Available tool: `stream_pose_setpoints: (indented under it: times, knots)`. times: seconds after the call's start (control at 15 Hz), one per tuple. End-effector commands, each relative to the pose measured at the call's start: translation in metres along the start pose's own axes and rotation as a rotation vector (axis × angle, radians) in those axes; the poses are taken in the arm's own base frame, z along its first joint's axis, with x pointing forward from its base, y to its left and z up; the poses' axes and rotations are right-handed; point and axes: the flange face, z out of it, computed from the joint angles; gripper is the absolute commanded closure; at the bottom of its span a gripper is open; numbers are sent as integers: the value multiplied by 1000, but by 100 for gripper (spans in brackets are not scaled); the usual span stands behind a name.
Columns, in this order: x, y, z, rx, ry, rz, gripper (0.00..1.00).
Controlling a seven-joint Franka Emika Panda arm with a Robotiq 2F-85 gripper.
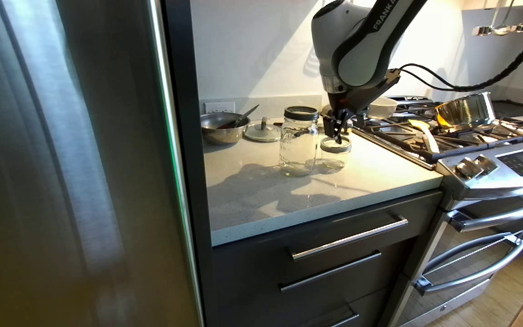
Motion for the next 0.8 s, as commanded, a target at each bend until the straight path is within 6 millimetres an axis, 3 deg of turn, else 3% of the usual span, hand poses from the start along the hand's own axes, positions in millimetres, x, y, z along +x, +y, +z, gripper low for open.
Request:
stream_pose_setpoints:
  times: [0.0,0.73]
  knots:
    - [-3,7,0,-19,-15,30,0]
    - [-6,17,4,-38,-41,73,0]
